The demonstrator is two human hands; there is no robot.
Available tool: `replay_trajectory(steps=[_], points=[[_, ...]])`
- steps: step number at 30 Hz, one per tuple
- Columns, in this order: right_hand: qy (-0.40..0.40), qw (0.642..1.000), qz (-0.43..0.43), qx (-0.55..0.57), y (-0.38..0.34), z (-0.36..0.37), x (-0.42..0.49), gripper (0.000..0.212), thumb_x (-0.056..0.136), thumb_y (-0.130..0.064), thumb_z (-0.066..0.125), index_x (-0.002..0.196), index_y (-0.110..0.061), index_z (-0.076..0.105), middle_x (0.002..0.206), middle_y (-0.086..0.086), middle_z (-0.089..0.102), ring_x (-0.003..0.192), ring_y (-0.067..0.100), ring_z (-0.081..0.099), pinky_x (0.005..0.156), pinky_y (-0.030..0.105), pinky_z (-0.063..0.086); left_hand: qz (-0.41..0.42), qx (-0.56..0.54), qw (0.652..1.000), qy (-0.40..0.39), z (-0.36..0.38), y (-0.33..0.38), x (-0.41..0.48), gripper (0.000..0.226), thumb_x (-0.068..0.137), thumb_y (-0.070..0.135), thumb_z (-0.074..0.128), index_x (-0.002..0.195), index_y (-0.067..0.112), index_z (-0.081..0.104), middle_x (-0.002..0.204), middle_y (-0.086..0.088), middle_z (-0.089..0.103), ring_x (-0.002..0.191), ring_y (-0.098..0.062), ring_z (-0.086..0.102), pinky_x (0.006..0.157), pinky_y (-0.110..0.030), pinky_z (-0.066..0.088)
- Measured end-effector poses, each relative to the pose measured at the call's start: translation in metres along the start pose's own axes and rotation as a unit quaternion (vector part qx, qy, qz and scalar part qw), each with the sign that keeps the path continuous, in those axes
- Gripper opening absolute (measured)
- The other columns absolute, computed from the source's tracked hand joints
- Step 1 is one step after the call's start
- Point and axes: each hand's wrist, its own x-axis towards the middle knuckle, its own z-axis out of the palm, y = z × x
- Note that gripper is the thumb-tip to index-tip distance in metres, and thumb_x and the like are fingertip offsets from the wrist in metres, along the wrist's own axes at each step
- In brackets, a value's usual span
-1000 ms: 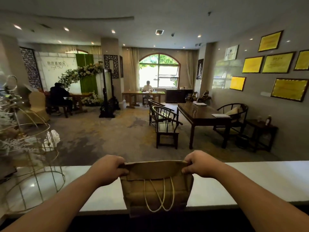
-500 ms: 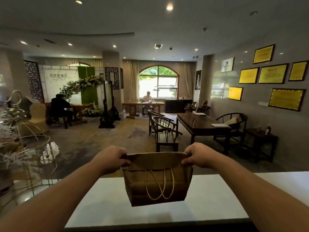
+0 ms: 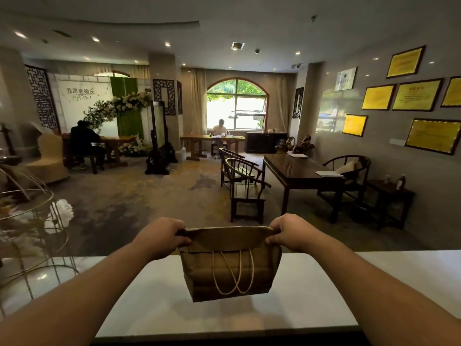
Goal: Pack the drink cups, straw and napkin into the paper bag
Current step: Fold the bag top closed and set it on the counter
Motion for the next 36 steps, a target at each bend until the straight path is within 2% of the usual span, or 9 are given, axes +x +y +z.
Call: replay_trajectory(steps=[5,10,17,21,24,28,32,34,36], points=[[0.002,1.000,-0.005,-0.007,0.012,0.020,0.019,0.008,0.092,-0.028,0.074,0.085,-0.031,0.075,0.081,-0.008,0.071,0.080,0.011,0.067,0.076,0.031,0.061,-0.001,0.008,1.000,-0.009,0.018,-0.012,0.016,0.018,0.098,0.038,0.069,0.094,0.021,0.072,0.086,0.004,0.068,0.082,-0.017,0.064,0.067,-0.034,0.048],[-0.003,1.000,-0.008,-0.008,0.022,0.039,0.031,0.011,0.094,-0.029,0.071,0.085,-0.033,0.074,0.080,-0.010,0.070,0.080,0.011,0.067,0.077,0.032,0.061,-0.006,0.007,1.000,-0.016,0.035,-0.018,0.025,0.016,0.099,0.038,0.068,0.097,0.023,0.074,0.087,0.006,0.069,0.084,-0.016,0.066,0.075,-0.037,0.055],[-0.020,1.000,0.002,-0.008,0.033,0.055,0.042,0.008,0.094,-0.029,0.071,0.089,-0.032,0.075,0.082,-0.010,0.071,0.080,0.011,0.067,0.078,0.034,0.062,-0.019,-0.008,0.999,-0.028,0.060,-0.024,0.032,0.015,0.101,0.037,0.066,0.102,0.025,0.075,0.088,0.009,0.067,0.083,-0.011,0.064,0.065,-0.023,0.045],[-0.029,0.999,0.011,-0.014,0.038,0.062,0.047,0.006,0.094,-0.030,0.072,0.090,-0.029,0.077,0.082,-0.008,0.072,0.080,0.012,0.068,0.079,0.036,0.062,-0.018,-0.001,0.999,-0.033,0.068,-0.027,0.034,0.018,0.100,0.038,0.067,0.106,0.024,0.077,0.090,0.008,0.069,0.084,-0.012,0.066,0.067,-0.024,0.046],[-0.036,0.999,0.017,-0.012,0.042,0.067,0.050,0.006,0.094,-0.030,0.072,0.091,-0.028,0.077,0.081,-0.007,0.072,0.079,0.013,0.068,0.078,0.034,0.063,-0.013,0.007,0.999,-0.039,0.072,-0.027,0.037,0.018,0.100,0.038,0.068,0.105,0.024,0.078,0.086,0.009,0.067,0.084,-0.013,0.068,0.071,-0.028,0.055],[-0.045,0.999,0.021,-0.017,0.046,0.075,0.057,0.007,0.093,-0.032,0.073,0.093,-0.027,0.078,0.084,-0.007,0.072,0.081,0.013,0.068,0.081,0.038,0.062,-0.008,0.014,0.999,-0.044,0.080,-0.029,0.039,0.018,0.101,0.038,0.067,0.104,0.023,0.077,0.084,0.008,0.064,0.079,-0.013,0.064,0.065,-0.024,0.048],[-0.046,0.998,0.022,-0.022,0.049,0.081,0.062,0.007,0.093,-0.032,0.073,0.095,-0.027,0.078,0.085,-0.006,0.072,0.081,0.013,0.068,0.081,0.038,0.062,-0.009,0.014,0.999,-0.047,0.090,-0.033,0.041,0.015,0.100,0.039,0.068,0.093,0.027,0.072,0.082,0.007,0.065,0.079,-0.015,0.064,0.069,-0.032,0.055],[-0.045,0.999,0.022,-0.022,0.051,0.083,0.064,0.007,0.093,-0.032,0.073,0.092,-0.027,0.077,0.083,-0.006,0.071,0.080,0.013,0.067,0.079,0.037,0.062,-0.010,0.012,0.999,-0.044,0.095,-0.035,0.042,0.018,0.099,0.039,0.068,0.084,0.032,0.063,0.075,0.012,0.058,0.073,-0.010,0.058,0.060,-0.027,0.046],[-0.041,0.999,0.024,-0.020,0.052,0.086,0.065,0.006,0.093,-0.032,0.073,0.090,-0.028,0.077,0.082,-0.006,0.071,0.078,0.013,0.067,0.078,0.037,0.062,-0.011,0.011,0.999,-0.040,0.098,-0.037,0.044,0.023,0.099,0.039,0.068,0.079,0.033,0.058,0.072,0.014,0.055,0.070,-0.009,0.054,0.057,-0.026,0.040]])
